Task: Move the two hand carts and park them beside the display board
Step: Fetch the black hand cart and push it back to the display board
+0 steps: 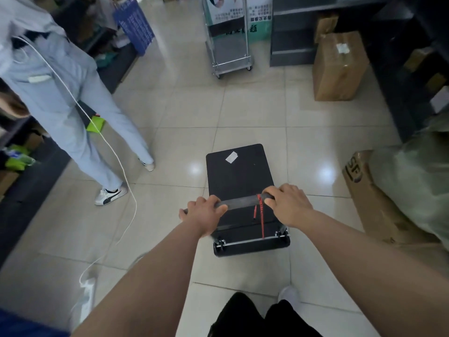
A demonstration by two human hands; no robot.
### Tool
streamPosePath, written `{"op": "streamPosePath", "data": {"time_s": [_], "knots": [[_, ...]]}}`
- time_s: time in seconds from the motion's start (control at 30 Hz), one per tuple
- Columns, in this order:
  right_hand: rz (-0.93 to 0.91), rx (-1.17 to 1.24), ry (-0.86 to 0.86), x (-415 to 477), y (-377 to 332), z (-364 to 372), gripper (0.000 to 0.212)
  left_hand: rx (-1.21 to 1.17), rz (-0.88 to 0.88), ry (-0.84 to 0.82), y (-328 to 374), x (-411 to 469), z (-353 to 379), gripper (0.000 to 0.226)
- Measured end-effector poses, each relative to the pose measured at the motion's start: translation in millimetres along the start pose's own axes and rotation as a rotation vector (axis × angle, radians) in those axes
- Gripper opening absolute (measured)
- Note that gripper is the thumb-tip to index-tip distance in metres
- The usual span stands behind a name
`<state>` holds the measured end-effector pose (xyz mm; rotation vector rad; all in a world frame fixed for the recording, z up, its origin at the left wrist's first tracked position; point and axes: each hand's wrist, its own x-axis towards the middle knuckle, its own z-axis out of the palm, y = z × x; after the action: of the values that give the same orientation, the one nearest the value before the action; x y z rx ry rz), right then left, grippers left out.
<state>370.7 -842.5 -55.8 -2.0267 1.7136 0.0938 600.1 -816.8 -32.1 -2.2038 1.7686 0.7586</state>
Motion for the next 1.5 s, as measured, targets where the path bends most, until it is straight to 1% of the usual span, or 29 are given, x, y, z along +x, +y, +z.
{"op": "streamPosePath", "data": {"time_s": [0.27, 0.37, 0.43, 0.57, 0.63, 0.8, 0.93, 1.1, 1.3, 1.4, 1.5], "knots": [[-0.038, 0.004, -0.021, 94.4, 19.6, -44.3, 0.030, -0.048, -0.016, 0.019, 29.8, 84.0, -40.0, 0.033], [-0.035, 0.007, -0.021, 144.9, 23.9, -64.9, 0.030, -0.119, -0.017, 0.023, 39.3, 131.0, -62.8, 0.031], [-0.038, 0.030, -0.029, 182.4, 23.2, -80.9, 0.029, -0.145, -0.027, 0.046, 45.1, 165.3, -79.8, 0.029], [-0.040, 0.047, -0.041, 255.0, 19.5, -111.9, 0.030, -0.108, -0.046, 0.124, 55.5, 229.3, -109.2, 0.027], [-0.046, 0.045, -0.034, 289.3, 16.6, -127.7, 0.031, -0.110, -0.049, 0.137, 60.5, 259.6, -127.0, 0.028], [-0.067, 0.043, -0.041, 370.4, 12.3, -160.6, 0.032, -0.140, -0.083, 0.084, 71.4, 331.3, -169.9, 0.030], [-0.113, 0.048, -0.057, 442.7, 11.4, -187.3, 0.033, -0.156, -0.097, 0.094, 78.8, 388.9, -207.0, 0.030], [-0.181, -0.015, -0.047, 535.9, 4.7, -214.6, 0.031, -0.190, -0.116, 0.090, 80.8, 465.0, -254.6, 0.030], [-0.261, -0.092, -0.091, 644.1, -0.8, -254.1, 0.032, -0.250, -0.209, 0.109, 97.0, 544.2, -303.9, 0.031], [-0.286, -0.071, -0.127, 698.0, -1.9, -276.8, 0.032, -0.287, -0.264, 0.105, 109.3, 580.9, -324.3, 0.030], [-0.298, -0.046, -0.123, 738.2, -4.0, -290.4, 0.032, -0.287, -0.303, 0.081, 118.2, 609.6, -341.4, 0.029]]}}
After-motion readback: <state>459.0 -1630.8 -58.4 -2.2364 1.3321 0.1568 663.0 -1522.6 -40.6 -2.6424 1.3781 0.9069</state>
